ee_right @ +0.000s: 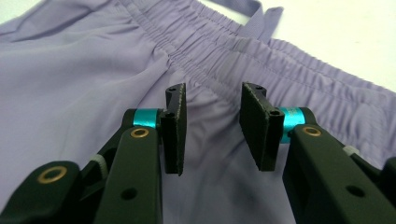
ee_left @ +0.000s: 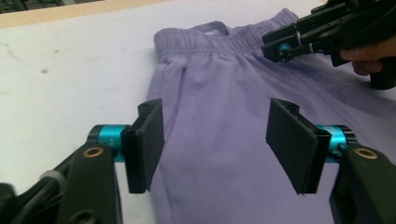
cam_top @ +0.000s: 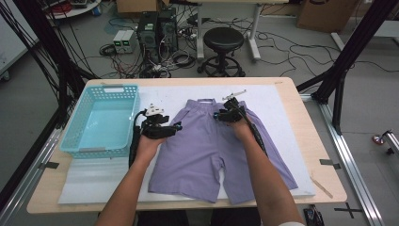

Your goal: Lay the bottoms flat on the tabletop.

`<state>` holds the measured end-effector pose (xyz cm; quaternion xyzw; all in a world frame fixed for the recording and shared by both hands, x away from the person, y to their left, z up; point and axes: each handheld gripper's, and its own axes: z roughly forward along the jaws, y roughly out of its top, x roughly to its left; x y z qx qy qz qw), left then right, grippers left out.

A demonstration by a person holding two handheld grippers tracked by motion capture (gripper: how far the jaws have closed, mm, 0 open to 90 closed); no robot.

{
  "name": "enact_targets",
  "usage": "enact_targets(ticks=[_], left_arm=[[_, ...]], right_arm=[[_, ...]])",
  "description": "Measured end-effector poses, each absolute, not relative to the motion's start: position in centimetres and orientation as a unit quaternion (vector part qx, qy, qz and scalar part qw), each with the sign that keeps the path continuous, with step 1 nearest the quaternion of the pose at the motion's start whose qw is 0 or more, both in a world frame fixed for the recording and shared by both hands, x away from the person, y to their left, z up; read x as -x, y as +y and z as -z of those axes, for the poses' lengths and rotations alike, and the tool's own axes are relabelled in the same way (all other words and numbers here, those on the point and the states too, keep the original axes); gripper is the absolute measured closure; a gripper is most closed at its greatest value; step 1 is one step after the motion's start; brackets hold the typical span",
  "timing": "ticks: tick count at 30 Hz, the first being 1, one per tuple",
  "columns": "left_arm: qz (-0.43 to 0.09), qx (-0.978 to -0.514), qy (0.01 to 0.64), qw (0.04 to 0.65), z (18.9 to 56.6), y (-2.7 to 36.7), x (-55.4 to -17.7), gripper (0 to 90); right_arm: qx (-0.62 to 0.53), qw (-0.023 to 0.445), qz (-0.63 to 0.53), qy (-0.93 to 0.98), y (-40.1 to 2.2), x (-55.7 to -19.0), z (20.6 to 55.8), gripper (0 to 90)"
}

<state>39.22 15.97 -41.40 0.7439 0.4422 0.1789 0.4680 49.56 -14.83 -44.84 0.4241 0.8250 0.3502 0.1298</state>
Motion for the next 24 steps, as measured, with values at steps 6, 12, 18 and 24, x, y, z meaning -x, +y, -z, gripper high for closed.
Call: enact_targets(ticks=[6,12,18,24], left_arm=[[-0.175,-0.736,0.452,0.472,41.5,17.3,-38.8,35.8],[-0.164,-0.743,0.45,0.467,42.0,17.1,-38.7,35.8],[-0.159,-0.753,0.442,0.46,42.3,16.8,-38.8,38.6],[-0.15,-0.765,0.431,0.454,42.7,16.1,-38.9,51.6]], right_arm=[[-0.438,0.138,-0.345,0.819,-14.0,-50.9,45.2,62.8],[-0.438,0.161,-0.323,0.824,-13.2,-51.9,45.0,60.8],[-0.454,0.151,-0.373,0.795,-15.0,-51.9,44.1,55.2],[-0.448,0.157,-0.318,0.821,-16.2,-52.0,44.4,73.8]])
